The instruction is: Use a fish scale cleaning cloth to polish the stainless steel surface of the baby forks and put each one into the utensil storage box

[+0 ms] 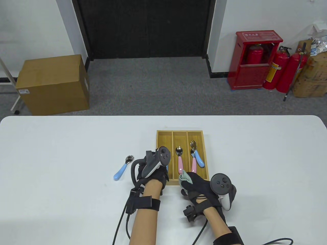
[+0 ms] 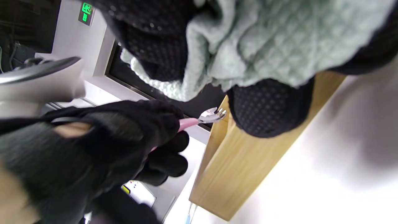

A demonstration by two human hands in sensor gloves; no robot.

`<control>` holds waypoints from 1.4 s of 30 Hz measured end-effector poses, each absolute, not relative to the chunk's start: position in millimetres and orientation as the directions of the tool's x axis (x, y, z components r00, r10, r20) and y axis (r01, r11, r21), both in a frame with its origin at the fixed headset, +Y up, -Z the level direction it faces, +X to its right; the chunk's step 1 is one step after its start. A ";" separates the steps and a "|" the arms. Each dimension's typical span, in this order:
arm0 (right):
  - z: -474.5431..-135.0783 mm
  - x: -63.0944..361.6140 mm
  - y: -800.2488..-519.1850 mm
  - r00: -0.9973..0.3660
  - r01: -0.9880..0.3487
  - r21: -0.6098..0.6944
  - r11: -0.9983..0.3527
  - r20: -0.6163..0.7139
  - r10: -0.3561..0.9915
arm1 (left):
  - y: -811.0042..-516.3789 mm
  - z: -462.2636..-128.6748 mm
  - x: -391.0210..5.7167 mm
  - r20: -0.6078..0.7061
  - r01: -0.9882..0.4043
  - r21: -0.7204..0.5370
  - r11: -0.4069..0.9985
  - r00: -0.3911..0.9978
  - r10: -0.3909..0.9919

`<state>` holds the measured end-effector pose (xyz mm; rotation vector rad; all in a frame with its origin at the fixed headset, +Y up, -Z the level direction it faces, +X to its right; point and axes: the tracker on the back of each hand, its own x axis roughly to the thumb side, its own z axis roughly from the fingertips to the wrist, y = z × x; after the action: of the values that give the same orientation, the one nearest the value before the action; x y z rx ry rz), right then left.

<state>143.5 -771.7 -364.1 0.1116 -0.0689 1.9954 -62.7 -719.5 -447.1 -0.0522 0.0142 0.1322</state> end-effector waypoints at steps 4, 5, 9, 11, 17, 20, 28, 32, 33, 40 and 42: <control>-364.1 143.0 -773.6 -0.407 -0.910 0.035 -0.412 0.099 0.908 | -721.4 -460.5 -54.8 -0.096 -0.140 -0.020 0.990 0.986 0.138; -364.3 142.8 -773.8 -0.407 -0.911 0.037 -0.412 0.098 0.908 | -722.3 -462.5 -54.0 -0.105 -0.140 -0.011 0.990 0.985 0.139; -366.5 140.4 -775.7 -0.401 -0.912 0.055 -0.407 0.091 0.911 | -726.0 -468.3 -46.8 -0.134 -0.111 0.005 0.994 0.985 0.111; -367.3 139.9 -776.6 -0.402 -0.911 0.056 -0.407 0.089 0.911 | -728.6 -469.6 -44.5 -0.142 -0.095 -0.001 0.995 0.985 0.094; -366.5 140.1 -777.0 -0.400 -0.912 0.061 -0.405 0.083 0.913 | -726.0 -467.8 -53.6 -0.124 -0.199 -0.015 0.980 0.973 0.196; -365.8 140.0 -776.9 -0.401 -0.911 0.064 -0.407 0.086 0.912 | -721.3 -465.9 -73.1 -0.122 -0.236 0.019 0.972 0.964 0.236; -367.7 140.1 -777.0 -0.388 -0.917 0.061 -0.394 0.085 0.918 | -721.1 -454.2 -171.4 -0.275 -0.161 -0.044 0.986 0.951 0.143; -368.0 138.9 -776.5 -0.369 -0.925 0.067 -0.375 0.093 0.925 | -732.1 -447.3 -205.8 -0.342 -0.123 -0.184 0.975 0.938 0.054; -368.1 138.3 -776.6 -0.363 -0.926 0.072 -0.370 0.097 0.927 | -736.8 -445.5 -212.8 -0.353 -0.121 -0.218 0.969 0.935 0.037; -365.4 134.0 -774.3 -0.315 -0.943 0.066 -0.325 0.128 0.940 | -762.5 -443.2 -227.6 -0.373 -0.148 -0.353 0.924 0.928 0.007; -365.0 132.7 -774.5 -0.291 -0.951 0.071 -0.302 0.127 0.948 | -763.5 -444.0 -223.8 -0.352 -0.094 -0.323 0.942 0.936 -0.027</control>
<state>132.7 -774.5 -365.0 0.1687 -0.0208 1.8699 -223.8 -763.5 -444.0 -0.3432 0.3611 0.0351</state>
